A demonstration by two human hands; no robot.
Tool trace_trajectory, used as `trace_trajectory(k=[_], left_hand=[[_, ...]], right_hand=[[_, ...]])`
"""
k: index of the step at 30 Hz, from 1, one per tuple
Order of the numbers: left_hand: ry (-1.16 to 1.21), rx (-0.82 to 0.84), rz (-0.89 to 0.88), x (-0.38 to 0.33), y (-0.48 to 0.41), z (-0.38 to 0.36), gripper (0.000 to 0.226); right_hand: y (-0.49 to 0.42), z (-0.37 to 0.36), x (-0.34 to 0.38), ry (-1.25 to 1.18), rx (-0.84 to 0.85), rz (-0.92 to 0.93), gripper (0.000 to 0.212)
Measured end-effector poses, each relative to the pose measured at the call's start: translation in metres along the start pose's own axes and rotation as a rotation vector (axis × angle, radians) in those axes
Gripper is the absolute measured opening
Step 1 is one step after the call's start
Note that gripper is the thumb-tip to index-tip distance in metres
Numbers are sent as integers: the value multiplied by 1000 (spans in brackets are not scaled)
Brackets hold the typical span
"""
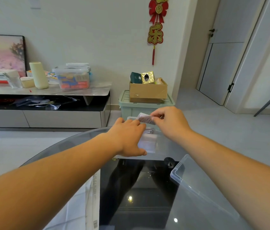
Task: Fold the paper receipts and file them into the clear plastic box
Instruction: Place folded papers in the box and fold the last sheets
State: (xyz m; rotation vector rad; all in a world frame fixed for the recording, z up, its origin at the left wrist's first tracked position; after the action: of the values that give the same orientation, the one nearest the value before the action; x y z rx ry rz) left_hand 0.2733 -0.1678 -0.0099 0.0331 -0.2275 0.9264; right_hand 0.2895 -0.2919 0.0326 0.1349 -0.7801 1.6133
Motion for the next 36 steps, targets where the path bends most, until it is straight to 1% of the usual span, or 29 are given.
trace_trajectory(k=[5, 12, 15, 17, 19, 23, 27, 33, 36], left_hand=[[8, 53, 15, 0, -4, -2, 76], [23, 108, -34, -3, -3, 0, 77], [26, 121, -49, -4, -2, 1, 79], [32, 113, -52, -4, -2, 1, 81], [43, 100, -52, -5, -1, 1, 86], [53, 68, -43, -4, -1, 1, 91], [50, 35, -38, -3, -1, 1, 89], [-15, -151, -39, -1, 4, 8, 92], [-21, -164, -28, -1, 4, 7, 91]], right_hand=[[0, -5, 0, 58, 14, -26, 15], [-3, -10, -1, 76, 50, -51, 14], [-4, -10, 0, 76, 45, -49, 9], [-6, -8, 1, 95, 27, -37, 15], [-7, -9, 4, 129, 47, -21, 20], [-6, -16, 11, 130, 128, 19, 15], [-6, -19, 12, 129, 178, 44, 12], [-1, -20, 13, 102, 243, 87, 21], [2, -21, 14, 105, 257, 107, 25]])
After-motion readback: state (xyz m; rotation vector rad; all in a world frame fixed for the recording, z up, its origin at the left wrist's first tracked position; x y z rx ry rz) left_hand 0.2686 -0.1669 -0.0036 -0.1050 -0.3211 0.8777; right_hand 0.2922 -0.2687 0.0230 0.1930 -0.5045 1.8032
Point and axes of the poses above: each hand's wrist, its own y-axis away from the middle knuckle, its own z-axis out of the back of the hand, x = y × z, the point moved 9 cm from there along -y, towards the middle knuckle, and after that the axes turned 1 degree about y, right-handed, at the moved point
